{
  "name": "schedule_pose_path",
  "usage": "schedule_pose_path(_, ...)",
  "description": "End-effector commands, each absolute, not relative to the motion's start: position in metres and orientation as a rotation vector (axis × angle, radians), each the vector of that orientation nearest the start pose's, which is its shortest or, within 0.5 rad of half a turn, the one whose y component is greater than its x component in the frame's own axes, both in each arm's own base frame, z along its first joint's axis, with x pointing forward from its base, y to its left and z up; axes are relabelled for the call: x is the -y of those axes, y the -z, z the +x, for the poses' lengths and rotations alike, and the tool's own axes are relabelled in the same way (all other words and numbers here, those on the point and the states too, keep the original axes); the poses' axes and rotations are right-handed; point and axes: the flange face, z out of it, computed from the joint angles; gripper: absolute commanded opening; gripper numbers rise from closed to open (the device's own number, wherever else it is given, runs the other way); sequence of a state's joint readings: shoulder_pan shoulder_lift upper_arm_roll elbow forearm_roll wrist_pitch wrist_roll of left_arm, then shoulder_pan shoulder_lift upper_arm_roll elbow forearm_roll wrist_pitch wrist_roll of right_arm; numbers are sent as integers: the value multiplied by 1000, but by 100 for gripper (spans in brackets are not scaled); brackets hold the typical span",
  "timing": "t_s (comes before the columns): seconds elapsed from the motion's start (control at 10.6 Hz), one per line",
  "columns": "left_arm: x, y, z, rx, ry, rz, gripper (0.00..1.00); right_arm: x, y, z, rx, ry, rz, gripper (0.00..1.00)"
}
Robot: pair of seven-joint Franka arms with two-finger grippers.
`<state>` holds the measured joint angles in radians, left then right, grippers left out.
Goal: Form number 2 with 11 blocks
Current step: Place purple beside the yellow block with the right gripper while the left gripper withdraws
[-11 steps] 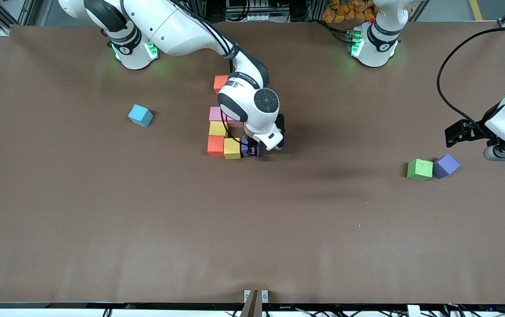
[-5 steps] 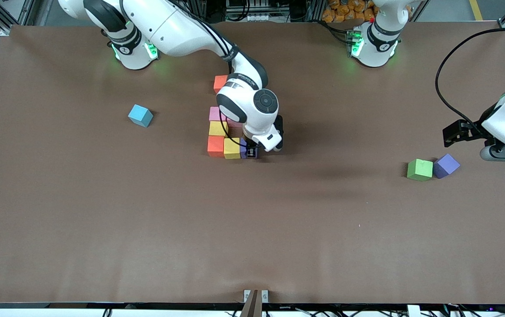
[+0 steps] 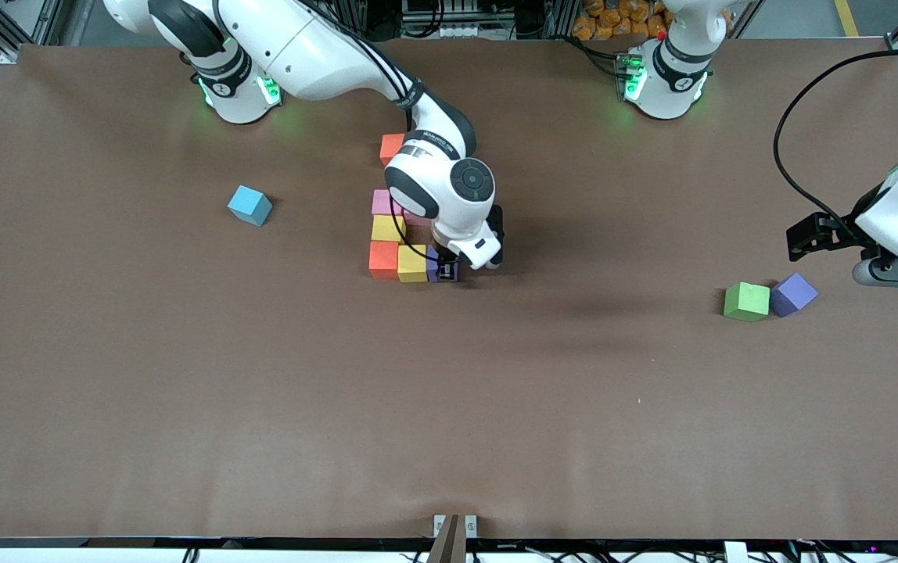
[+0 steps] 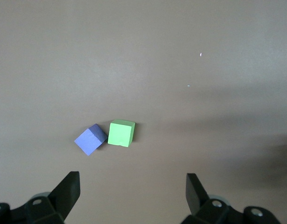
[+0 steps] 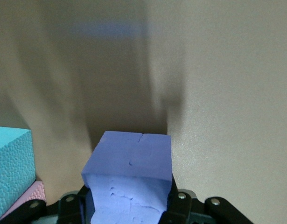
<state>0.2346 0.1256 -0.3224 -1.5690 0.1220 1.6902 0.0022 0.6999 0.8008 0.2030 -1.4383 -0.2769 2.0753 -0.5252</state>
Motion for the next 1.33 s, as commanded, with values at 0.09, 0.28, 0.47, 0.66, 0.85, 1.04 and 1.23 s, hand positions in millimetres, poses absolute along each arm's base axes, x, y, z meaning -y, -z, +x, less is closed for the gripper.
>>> schedule_pose_path(0.09,32,-573,592,-163,10,-3074,100,-528,-203,470,2241,-180,-2364,66)
schedule_pose_path(0.28,32,-573,592,-163,10,-3074,100,-528,-204,471,2239,-175,-2365,81)
schedule_pose_path(0.47,31,-572,593,-167,7,-3074,100,-526,-205,473,2237,-173,-2366,100)
schedule_pose_path(0.66,31,-572,593,-167,7,-3074,100,-524,-210,475,2242,-179,-2364,100)
schedule_pose_path(0.85,31,-572,593,-172,7,-3074,100,-523,-217,475,2240,-191,-2366,100)
schedule_pose_path(1.04,31,-573,593,-181,9,-3073,100,-523,-223,475,2238,-194,-2369,100)
schedule_pose_path(1.23,29,-573,593,-181,9,-3072,100,-521,-235,478,2232,-181,-2375,100)
